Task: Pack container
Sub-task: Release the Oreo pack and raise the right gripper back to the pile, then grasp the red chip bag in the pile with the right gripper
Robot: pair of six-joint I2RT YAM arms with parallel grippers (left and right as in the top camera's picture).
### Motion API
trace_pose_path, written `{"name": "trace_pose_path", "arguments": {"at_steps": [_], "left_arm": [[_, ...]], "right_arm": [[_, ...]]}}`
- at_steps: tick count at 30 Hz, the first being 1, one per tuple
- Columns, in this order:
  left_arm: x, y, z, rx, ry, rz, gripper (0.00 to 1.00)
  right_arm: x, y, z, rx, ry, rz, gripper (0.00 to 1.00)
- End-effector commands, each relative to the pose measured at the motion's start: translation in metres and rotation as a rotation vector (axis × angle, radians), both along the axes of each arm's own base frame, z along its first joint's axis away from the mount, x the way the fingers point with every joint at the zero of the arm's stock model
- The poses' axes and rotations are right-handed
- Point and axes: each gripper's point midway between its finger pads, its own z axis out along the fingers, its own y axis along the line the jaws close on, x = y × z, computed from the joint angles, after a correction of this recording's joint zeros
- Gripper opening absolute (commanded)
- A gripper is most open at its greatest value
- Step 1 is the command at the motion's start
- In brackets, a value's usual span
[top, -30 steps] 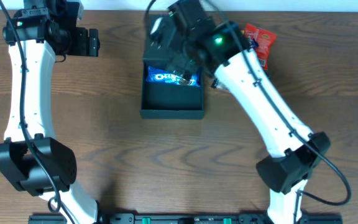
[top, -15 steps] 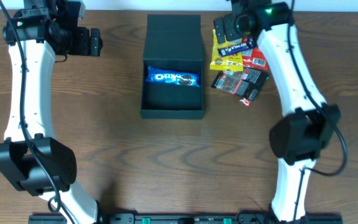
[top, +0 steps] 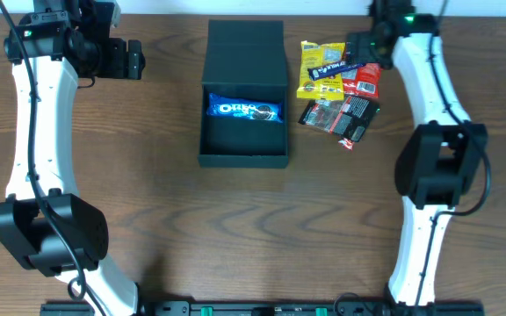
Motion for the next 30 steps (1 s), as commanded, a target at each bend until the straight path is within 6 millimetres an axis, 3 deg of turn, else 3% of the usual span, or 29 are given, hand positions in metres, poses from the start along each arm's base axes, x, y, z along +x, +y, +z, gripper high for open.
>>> {"name": "trace_pose_path", "arguments": {"at_steps": [1, 6, 13, 27, 30], "left_arm": [[0.0, 0.002, -0.003, -0.014, 0.012, 0.013, 0.95], [0.0, 0.002, -0.003, -0.019, 0.013, 0.023, 0.95], [0.0, 0.002, -0.003, -0.02, 0.013, 0.023, 0.95], [0.001, 0.002, -0.003, -0.018, 0.009, 0.023, 0.96], [0.001, 0.002, -0.003, -0.019, 0.009, 0.023, 0.95]], "right_arm": [[-0.001, -0.004, -0.017, 0.073, 0.03, -0.023, 0.99], [-0.005, -0.014, -0.04, 0.193, 0.074, -0.043, 0.95], [-0.008, -0.012, -0.065, 0.178, 0.119, -0.027, 0.91], [-0.01, 0.002, -0.093, 0.078, 0.165, 0.068, 0.87], [-0.011, 0.008, -0.099, 0.075, 0.175, 0.084, 0.8]]}}
